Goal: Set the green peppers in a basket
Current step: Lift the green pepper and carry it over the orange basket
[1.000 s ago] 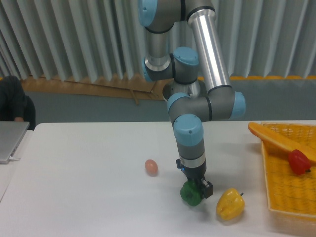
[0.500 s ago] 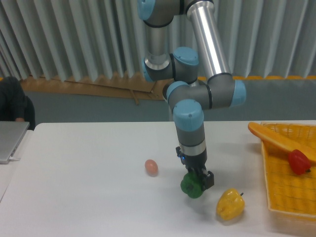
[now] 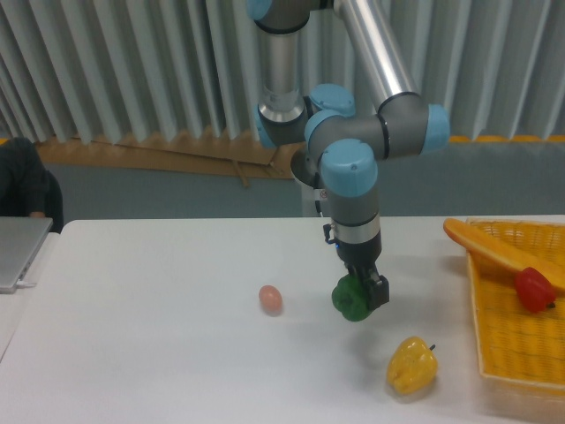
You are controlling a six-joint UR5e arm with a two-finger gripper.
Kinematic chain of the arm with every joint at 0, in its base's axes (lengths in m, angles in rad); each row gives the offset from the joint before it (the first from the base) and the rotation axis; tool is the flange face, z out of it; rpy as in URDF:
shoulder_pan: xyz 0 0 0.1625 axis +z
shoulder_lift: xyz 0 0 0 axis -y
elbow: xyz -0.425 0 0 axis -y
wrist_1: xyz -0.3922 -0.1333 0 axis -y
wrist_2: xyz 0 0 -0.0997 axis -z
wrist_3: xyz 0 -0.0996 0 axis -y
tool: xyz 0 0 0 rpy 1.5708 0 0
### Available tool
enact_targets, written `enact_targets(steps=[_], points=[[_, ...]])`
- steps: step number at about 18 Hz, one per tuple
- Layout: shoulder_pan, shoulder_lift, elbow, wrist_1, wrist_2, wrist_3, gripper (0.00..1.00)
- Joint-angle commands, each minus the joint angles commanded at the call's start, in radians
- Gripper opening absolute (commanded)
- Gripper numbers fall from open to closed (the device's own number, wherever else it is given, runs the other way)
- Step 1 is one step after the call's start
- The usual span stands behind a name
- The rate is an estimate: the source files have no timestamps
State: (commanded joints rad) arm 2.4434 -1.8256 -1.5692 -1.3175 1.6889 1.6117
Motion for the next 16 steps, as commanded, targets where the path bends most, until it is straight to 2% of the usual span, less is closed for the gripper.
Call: enact_targets(steps=[5, 10, 12, 16], points=[[0.080, 0.035, 0.000, -0.075, -0.005, 0.197, 0.49], [0.156, 0.072, 0.002, -0.107, -0.006, 0.313, 0.49], [0.212, 0.094, 0.003, -0.132, -0.009, 0.400, 0.49], [0.246, 0.103, 0.005, -0.153, -0.003, 0.565, 0.49]])
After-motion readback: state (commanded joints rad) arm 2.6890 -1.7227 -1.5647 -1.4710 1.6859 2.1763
